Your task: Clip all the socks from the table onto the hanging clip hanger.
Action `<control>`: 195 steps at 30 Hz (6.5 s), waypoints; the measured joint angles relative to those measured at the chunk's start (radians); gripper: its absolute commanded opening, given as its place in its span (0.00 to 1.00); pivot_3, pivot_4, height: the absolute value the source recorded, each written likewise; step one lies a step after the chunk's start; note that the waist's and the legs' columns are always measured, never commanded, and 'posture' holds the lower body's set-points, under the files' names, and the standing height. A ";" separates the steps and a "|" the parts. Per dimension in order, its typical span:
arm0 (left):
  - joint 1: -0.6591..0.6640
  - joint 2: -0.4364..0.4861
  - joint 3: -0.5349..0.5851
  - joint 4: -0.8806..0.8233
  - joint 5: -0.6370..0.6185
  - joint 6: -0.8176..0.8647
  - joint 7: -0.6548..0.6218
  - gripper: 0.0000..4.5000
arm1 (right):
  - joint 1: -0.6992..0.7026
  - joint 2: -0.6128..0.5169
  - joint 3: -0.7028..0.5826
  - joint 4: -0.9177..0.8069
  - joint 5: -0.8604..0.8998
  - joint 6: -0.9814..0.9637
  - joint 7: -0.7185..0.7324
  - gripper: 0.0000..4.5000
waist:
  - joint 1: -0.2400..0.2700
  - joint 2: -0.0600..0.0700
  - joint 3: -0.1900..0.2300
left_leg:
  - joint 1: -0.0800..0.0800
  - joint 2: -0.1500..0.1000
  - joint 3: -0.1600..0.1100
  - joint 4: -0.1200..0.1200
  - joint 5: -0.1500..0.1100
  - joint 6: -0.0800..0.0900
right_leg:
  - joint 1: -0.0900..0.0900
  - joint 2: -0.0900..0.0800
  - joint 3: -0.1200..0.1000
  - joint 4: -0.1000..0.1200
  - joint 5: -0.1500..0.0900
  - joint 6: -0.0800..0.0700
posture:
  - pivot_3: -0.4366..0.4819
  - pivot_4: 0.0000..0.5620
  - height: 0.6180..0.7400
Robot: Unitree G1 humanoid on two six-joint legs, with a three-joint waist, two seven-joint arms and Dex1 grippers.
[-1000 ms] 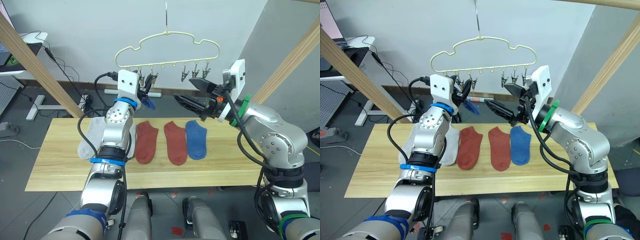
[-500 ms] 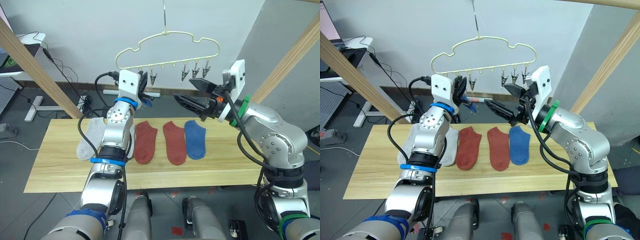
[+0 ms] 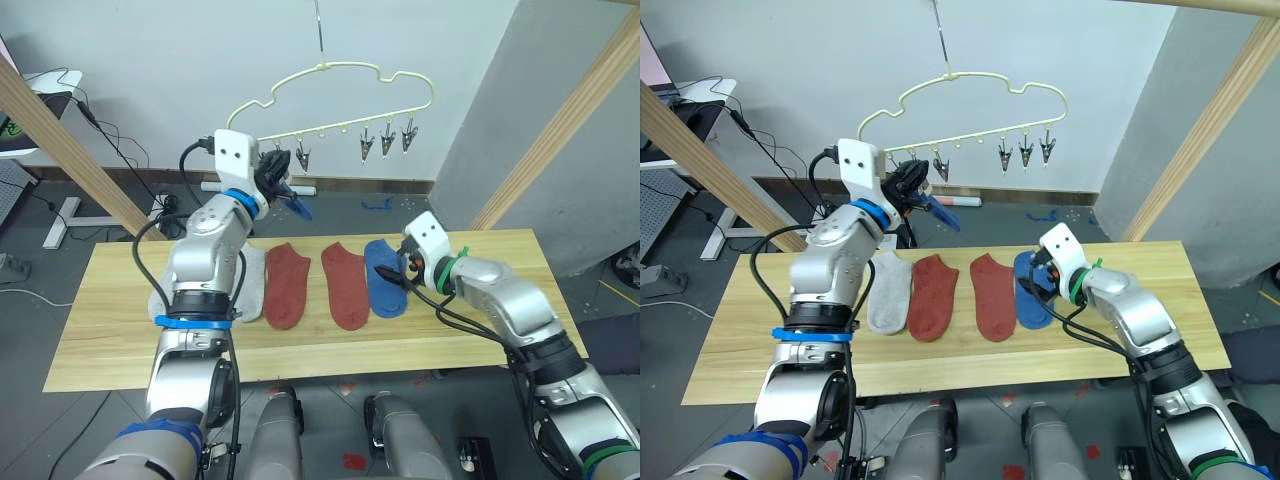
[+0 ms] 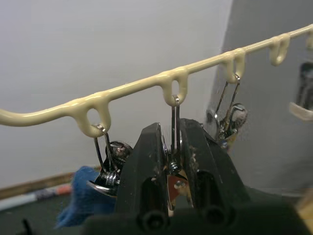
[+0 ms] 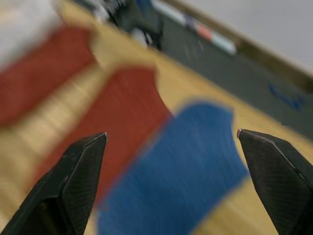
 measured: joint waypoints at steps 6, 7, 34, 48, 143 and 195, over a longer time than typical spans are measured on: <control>0.053 0.028 0.028 -0.127 -0.074 0.129 -0.004 0.05 | -0.090 0.117 0.003 0.328 -0.112 -0.174 -0.018 1.00 | 0.003 0.000 0.000 | 0.000 0.000 0.000 0.000 0.000 0.000 | 0.000 0.000 0.000 0.000 0.000 0.000 | 0.50 0.46 1.00; 0.062 0.028 0.028 -0.142 -0.079 0.137 -0.003 0.05 | -0.109 0.131 0.002 0.364 -0.127 -0.199 -0.019 1.00 | 0.003 0.000 0.000 | 0.000 0.000 0.000 0.000 0.000 0.000 | 0.000 0.000 0.000 0.000 0.000 0.000 | 0.50 0.46 1.00; 0.062 -0.066 0.225 -0.233 -0.389 0.473 0.138 0.05 | 0.138 0.095 -0.071 0.157 -0.203 -0.213 0.141 0.01 | 0.007 -0.002 -0.006 | 0.003 0.000 -0.002 0.001 0.000 0.000 | 0.005 0.000 0.000 0.000 0.000 0.002 | 0.52 0.44 1.00; -0.010 -0.126 0.433 -0.153 -0.776 0.692 0.421 0.05 | 0.012 0.260 -0.030 -0.351 -0.175 0.036 0.026 0.01 | 0.008 -0.002 -0.006 | 0.003 -0.001 -0.007 0.001 0.001 -0.002 | 0.005 0.000 -0.002 0.001 0.001 0.001 | 0.49 0.45 1.00; 0.284 -0.026 -0.174 -0.356 -0.013 -0.097 0.041 0.75 | 0.063 0.122 -0.310 -0.528 0.240 0.131 0.111 1.00 | 0.018 -0.002 -0.006 | 0.000 -0.001 -0.003 -0.002 0.001 -0.001 | 0.001 0.000 -0.001 -0.002 0.000 0.001 | 0.47 0.43 1.00; 0.063 -0.192 -0.134 0.088 0.131 -0.403 0.066 0.75 | -0.022 0.070 -0.347 -0.540 0.432 0.154 0.080 1.00 | 0.005 -0.002 -0.006 | -0.001 -0.001 -0.004 0.000 0.001 -0.001 | 0.002 0.001 -0.002 -0.001 0.001 0.001 | 0.41 0.44 1.00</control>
